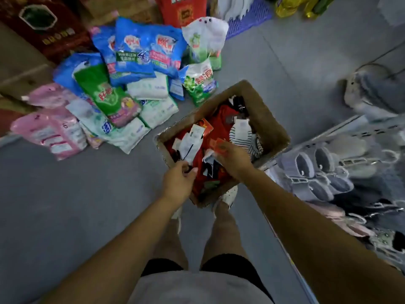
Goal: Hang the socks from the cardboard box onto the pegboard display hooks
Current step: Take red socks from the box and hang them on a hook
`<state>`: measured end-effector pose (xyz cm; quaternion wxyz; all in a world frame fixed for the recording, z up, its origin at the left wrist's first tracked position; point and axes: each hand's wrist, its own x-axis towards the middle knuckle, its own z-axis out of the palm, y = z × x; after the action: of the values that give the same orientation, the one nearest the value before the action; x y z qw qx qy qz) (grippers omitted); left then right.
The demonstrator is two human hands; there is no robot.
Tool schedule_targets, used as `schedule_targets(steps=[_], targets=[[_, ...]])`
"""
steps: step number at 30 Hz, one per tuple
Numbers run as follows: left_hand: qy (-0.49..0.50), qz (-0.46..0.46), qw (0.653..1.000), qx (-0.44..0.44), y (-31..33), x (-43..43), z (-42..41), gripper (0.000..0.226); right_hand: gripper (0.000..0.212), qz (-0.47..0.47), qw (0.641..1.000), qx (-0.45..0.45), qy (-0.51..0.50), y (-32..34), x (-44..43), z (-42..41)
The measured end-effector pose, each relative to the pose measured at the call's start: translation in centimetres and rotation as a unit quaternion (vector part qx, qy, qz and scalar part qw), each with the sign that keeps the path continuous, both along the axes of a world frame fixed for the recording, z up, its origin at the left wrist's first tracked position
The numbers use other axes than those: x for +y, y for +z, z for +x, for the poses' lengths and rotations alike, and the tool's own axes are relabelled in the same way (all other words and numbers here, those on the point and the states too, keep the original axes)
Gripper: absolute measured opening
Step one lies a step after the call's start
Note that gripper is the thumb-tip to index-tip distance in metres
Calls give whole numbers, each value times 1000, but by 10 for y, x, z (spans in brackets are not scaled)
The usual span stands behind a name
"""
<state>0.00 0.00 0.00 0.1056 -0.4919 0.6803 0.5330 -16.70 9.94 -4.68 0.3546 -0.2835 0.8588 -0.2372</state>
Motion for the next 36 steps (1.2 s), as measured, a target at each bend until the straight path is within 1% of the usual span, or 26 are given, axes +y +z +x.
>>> schedule_targets(steps=[2, 5, 7, 9, 10, 12, 14, 17, 21, 23, 25, 27, 28, 31, 32, 34, 36], targets=[[52, 26, 998, -24, -12, 1, -13, 44, 34, 11, 997, 2, 78, -13, -15, -14], [108, 68, 990, -68, -27, 8, -28, 44, 43, 60, 980, -50, 182, -32, -27, -27], [155, 96, 979, -88, -41, 15, -37, 41, 38, 80, 964, -69, 243, -44, -28, -32], [231, 130, 960, -94, -53, 22, -43, 46, 28, 92, 957, -87, 260, -51, -30, -36], [267, 147, 947, -99, -60, 26, -45, 50, 27, 97, 957, -85, 258, -54, -32, -38], [306, 168, 932, -98, -69, 33, -45, 52, 28, 74, 970, -80, 219, -57, -30, -41], [322, 176, 926, -92, -77, 38, -43, 50, 29, 14, 985, -96, 144, -56, -22, -45], [300, 141, 938, -96, -84, 45, -45, 46, 35, -20, 991, -112, 70, -50, -12, -56], [279, 100, 951, -87, -92, 53, -50, 42, 48, -16, 990, -118, -72, -42, -1, -76], [272, 84, 954, -92, -95, 56, -50, 40, 49, -9, 987, -117, -114, -41, 5, -86], [267, 67, 957, -97, -96, 59, -50, 38, 47, 4, 983, -125, -137, -40, 7, -93], [274, 48, 955, -106, -97, 59, -51, 29, 47, 27, 980, -134, -148, -41, 5, -96], [284, 45, 952, -108, -96, 59, -51, 24, 44, 38, 977, -143, -152, -43, 4, -98], [301, 55, 947, -101, -93, 57, -50, 12, 21, 56, 968, -179, -165, -45, 1, -100], [303, 60, 946, -99, -92, 56, -49, 10, 19, 63, 965, -193, -164, -45, 1, -101], [323, 73, 940, -84, -88, 54, -48, 4, 24, 50, 956, -232, -172, -44, 3, -100], [356, 84, 929, -56, -82, 50, -49, 6, 31, 18, 945, -273, -182, -43, 7, -97]])
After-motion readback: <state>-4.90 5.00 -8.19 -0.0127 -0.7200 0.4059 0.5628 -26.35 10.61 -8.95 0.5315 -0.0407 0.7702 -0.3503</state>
